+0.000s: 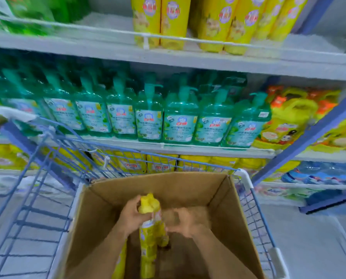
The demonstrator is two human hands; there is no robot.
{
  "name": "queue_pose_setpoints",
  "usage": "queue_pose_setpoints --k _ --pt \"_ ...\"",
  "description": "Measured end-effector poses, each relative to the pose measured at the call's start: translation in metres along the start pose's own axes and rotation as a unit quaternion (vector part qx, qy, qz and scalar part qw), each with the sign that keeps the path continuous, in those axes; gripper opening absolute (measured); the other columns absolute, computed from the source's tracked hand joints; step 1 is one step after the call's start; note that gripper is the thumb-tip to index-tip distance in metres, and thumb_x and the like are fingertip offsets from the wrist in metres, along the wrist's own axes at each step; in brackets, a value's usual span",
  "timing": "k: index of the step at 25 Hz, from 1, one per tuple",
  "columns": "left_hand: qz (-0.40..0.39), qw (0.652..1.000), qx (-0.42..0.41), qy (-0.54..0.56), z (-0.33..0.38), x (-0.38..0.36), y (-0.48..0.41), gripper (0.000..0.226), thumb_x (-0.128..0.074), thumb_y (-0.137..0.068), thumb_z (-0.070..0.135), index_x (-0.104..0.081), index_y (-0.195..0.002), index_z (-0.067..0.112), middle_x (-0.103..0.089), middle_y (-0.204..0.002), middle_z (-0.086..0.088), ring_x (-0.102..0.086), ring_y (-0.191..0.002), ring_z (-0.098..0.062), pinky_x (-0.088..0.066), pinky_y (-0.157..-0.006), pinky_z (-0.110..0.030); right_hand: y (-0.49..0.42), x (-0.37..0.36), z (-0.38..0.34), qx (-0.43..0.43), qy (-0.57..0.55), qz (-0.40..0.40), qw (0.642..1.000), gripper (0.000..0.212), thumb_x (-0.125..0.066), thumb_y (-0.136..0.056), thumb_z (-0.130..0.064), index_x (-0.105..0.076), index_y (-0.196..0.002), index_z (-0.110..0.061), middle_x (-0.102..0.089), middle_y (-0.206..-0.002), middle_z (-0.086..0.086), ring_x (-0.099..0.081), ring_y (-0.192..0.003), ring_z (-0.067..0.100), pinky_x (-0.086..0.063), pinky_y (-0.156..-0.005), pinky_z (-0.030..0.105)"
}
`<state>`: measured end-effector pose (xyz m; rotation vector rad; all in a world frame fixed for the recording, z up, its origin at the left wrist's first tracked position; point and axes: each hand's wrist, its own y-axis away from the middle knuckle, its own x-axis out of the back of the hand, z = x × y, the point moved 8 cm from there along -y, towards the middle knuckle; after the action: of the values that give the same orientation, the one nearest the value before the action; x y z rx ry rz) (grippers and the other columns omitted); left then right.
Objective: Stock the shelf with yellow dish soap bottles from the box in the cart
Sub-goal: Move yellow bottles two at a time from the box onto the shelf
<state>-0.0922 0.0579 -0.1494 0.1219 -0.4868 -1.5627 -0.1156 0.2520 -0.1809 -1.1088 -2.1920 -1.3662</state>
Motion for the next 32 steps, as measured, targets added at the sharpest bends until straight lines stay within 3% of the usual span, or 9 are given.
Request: queue_pose_setpoints --k 5,7,11,15,18,22,25,29,32 --pt "0.101 0.992 0.055 0.050 -0.096 0.028 -0.039 0.033 -0.087 -0.070 0.000 -0.069 -0.098 0.005 -0.073 -0.086 0.001 -0.065 -0.073 -0.008 -0.055 -0.066 -0.017 -0.069 -0.087 0.035 -0.031 -0.076 0.023 0.996 0.068 -0.080 -0.069 -0.059 -0.067 -0.124 -0.020 -0.071 -0.119 0.003 -0.067 -0.112 0.022 -0.052 -0.091 0.030" --pt "0.098 0.991 0.068 0.053 -0.110 0.030 -0.047 0.034 -0.087 -0.073 0.005 -0.068 -0.101 -0.001 -0.074 -0.096 -0.011 -0.067 -0.081 -0.015 -0.059 -0.075 -0.030 -0.078 -0.100 0.023 -0.002 -0.098 0.022 0.995 0.051 -0.085 -0.069 -0.049 -0.073 -0.110 -0.022 -0.075 -0.106 0.001 -0.069 -0.097 0.015 -0.051 -0.078 0.027" --pt "0.074 0.991 0.086 0.066 -0.117 0.023 -0.045 0.044 -0.085 -0.074 0.003 -0.064 -0.112 -0.005 -0.072 -0.107 -0.016 -0.066 -0.080 0.000 -0.054 -0.069 -0.012 -0.079 -0.091 0.014 0.019 -0.104 0.011 0.994 0.022 -0.087 -0.071 -0.034 -0.066 -0.078 -0.037 -0.076 -0.098 -0.003 -0.068 -0.089 0.009 -0.044 -0.065 0.019" --pt "0.018 0.994 0.082 0.067 -0.080 0.023 -0.035 0.054 -0.090 -0.067 0.007 -0.064 -0.115 0.005 -0.072 -0.114 -0.015 -0.065 -0.115 -0.023 -0.055 -0.098 -0.037 -0.052 -0.057 0.006 0.034 -0.128 0.022 0.991 0.030 -0.085 -0.056 -0.056 -0.071 -0.077 -0.041 -0.078 -0.087 -0.011 -0.070 -0.083 0.000 -0.057 -0.076 0.027" --pt "-0.011 0.998 0.054 0.039 -0.015 0.031 -0.020 0.064 -0.093 -0.060 0.019 -0.063 -0.116 0.011 -0.072 -0.115 -0.006 -0.062 -0.120 -0.024 -0.053 -0.101 -0.046 -0.009 -0.007 -0.020 0.059 -0.160 0.010 0.985 0.034 -0.089 -0.061 -0.048 -0.076 -0.088 -0.034 -0.078 -0.087 -0.013 -0.067 -0.077 -0.007 -0.053 -0.069 0.019" --pt "-0.054 0.998 0.007 0.035 0.111 0.038 0.001 0.065 -0.092 -0.067 0.014 -0.061 -0.125 0.013 -0.069 -0.124 -0.005 -0.063 -0.120 -0.021 -0.052 -0.102 -0.045 0.052 0.087 -0.065 0.107 -0.191 0.018 0.976 0.044 -0.091 -0.069 -0.036 -0.076 -0.109 -0.026 -0.077 -0.099 -0.016 -0.069 -0.091 -0.008 -0.052 -0.081 0.018" --pt "-0.069 0.997 -0.045 0.014 0.220 0.040 0.015 0.089 -0.096 -0.062 0.026 -0.053 -0.138 0.011 -0.064 -0.134 -0.006 -0.061 -0.124 -0.021 -0.052 -0.103 -0.043 0.102 0.177 -0.097 0.152 -0.211 0.048 0.964 0.045 -0.090 -0.073 -0.024 -0.073 -0.114 -0.021 -0.077 -0.108 -0.011 -0.071 -0.100 0.001 -0.057 -0.088 0.025" --pt "-0.078 0.986 -0.148 -0.013 0.366 0.027 0.031 0.055 -0.084 -0.074 -0.002 -0.059 -0.123 0.004 -0.072 -0.108 -0.004 -0.070 -0.094 -0.009 -0.057 -0.079 -0.020 0.164 0.301 -0.117 0.215 -0.219 0.132 0.943 0.037 -0.090 -0.072 -0.018 -0.074 -0.105 -0.014 -0.079 -0.100 0.000 -0.075 -0.097 0.017 -0.061 -0.087 0.039" --pt "-0.063 0.978 -0.197 -0.009 0.453 0.008 0.037 0.061 -0.086 -0.071 0.000 -0.055 -0.124 0.008 -0.072 -0.113 -0.013 -0.072 -0.098 -0.017 -0.059 -0.086 -0.035 0.202 0.380 -0.122 0.243 -0.216 0.171 0.930 0.037 -0.090 -0.073 -0.012 -0.072 -0.106 -0.009 -0.079 -0.092 0.001 -0.072 -0.081 0.010 -0.059 -0.072 0.031"
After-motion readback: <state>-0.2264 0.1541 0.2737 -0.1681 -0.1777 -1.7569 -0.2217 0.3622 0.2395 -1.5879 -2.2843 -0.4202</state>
